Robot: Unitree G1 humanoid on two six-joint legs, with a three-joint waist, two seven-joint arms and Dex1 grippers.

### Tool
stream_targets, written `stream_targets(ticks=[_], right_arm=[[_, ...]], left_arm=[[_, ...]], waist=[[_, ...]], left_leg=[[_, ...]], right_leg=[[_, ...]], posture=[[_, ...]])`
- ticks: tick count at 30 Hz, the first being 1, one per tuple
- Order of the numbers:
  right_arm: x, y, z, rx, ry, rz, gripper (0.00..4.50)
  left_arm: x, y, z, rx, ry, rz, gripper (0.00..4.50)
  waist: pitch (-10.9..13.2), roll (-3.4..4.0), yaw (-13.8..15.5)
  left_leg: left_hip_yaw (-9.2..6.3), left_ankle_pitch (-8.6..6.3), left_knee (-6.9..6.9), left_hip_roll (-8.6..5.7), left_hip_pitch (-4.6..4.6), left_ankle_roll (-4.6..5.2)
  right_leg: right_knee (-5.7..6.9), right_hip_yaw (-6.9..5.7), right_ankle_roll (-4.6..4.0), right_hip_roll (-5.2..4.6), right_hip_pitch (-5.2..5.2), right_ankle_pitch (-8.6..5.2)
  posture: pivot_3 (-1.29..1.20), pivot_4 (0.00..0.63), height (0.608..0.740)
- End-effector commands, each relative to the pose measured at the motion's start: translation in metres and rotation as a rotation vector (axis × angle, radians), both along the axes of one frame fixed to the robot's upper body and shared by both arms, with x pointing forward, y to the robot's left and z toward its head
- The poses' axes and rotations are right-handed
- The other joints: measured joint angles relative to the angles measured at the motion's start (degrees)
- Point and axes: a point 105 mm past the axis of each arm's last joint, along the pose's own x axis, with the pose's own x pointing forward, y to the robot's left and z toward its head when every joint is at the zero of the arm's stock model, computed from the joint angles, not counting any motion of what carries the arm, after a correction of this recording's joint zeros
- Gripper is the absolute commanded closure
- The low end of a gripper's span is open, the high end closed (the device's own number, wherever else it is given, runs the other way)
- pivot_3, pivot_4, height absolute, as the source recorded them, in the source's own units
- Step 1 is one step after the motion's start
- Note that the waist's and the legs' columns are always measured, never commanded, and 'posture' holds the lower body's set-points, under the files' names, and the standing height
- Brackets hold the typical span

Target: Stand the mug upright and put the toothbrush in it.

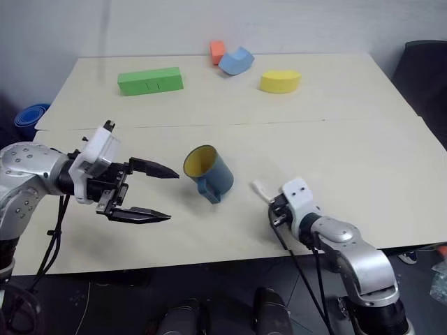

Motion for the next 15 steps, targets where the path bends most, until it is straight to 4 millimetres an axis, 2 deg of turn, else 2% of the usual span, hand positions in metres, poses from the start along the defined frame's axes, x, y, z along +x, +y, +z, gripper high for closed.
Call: stream_targets(ticks=[1,4,8,12,15], right_arm=[[0.012,-0.014,0.072,0.078,-0.300,-0.099,4.37],[0.016,0.013,0.107,0.121,-0.439,0.008,4.37],[0.010,0.059,0.145,0.309,-0.577,0.225,4.37],[0.004,0.102,0.154,0.385,-0.584,0.438,4.37],[0.009,0.131,0.163,0.471,-0.607,0.520,4.37]], left_arm=[[-0.001,0.001,0.012,-0.016,-0.059,0.016,0.00],[-0.001,0.001,0.012,-0.021,-0.060,0.029,0.00],[0.000,0.003,0.013,-0.022,-0.064,0.047,0.00],[0.004,0.009,0.016,-0.018,-0.075,0.083,0.00],[0.007,0.014,0.018,-0.017,-0.083,0.110,0.00]], waist=[[0.06,0.12,-0.38],[0.07,0.14,-0.66],[0.08,0.16,-1.59],[0.08,0.16,-1.74],[0.08,0.16,-2.01]], left_leg=[[0.01,0.00,0.00,0.00,0.00,0.00],[0.02,0.01,-0.16,0.06,0.10,-0.03],[0.01,0.01,-0.25,0.07,0.11,-0.04],[0.00,0.01,-0.22,0.06,0.10,-0.04],[0.00,0.01,-0.19,0.06,0.10,-0.04]], right_leg=[[0.02,0.01,0.00,0.00,-0.01,0.00],[0.08,0.02,0.00,0.07,-0.05,0.00],[0.15,0.00,0.01,0.09,-0.12,0.00],[0.15,0.00,0.02,0.09,-0.12,0.01],[0.18,0.01,0.02,0.09,-0.12,0.01]], posture=[[0.00,0.150,0.740],[0.00,0.150,0.740],[0.00,0.150,0.740],[0.00,0.150,0.740],[0.00,0.150,0.740]])
